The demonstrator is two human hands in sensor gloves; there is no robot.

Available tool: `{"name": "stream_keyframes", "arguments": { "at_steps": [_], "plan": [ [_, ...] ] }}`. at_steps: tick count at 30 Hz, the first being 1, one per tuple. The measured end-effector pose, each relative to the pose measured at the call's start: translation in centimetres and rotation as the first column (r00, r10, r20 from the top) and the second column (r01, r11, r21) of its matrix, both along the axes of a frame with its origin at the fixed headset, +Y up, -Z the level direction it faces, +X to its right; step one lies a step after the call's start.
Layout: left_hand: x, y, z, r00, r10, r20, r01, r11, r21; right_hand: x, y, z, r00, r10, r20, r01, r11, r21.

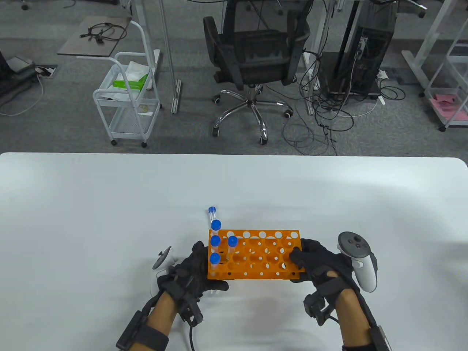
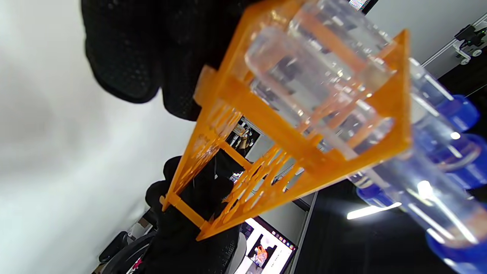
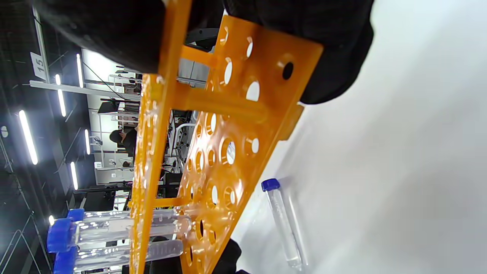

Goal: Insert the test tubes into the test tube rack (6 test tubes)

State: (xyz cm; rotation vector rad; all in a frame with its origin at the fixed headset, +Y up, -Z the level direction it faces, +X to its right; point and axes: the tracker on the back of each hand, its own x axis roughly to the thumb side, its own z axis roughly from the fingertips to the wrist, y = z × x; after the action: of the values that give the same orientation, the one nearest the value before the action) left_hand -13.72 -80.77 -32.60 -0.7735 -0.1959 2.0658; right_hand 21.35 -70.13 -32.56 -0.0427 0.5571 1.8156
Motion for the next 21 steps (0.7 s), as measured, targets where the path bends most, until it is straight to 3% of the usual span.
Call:
{"name": "stream_keyframes", "arguments": {
  "at_steps": [12,21],
  "plan": [
    [-0.4,-0.2,0.0,0.997,0.065,-0.046,-0.065,0.998,0.009,-1.1,0.3,0.3,1.000,0.009,-0.006,-0.009,1.000,0.014],
    [-1.0,0.2,-0.5,0.996,0.047,-0.080,-0.045,0.998,0.037,-1.7,0.2,-0.5,0.995,0.040,-0.096,-0.044,0.998,-0.033]
  ]
}}
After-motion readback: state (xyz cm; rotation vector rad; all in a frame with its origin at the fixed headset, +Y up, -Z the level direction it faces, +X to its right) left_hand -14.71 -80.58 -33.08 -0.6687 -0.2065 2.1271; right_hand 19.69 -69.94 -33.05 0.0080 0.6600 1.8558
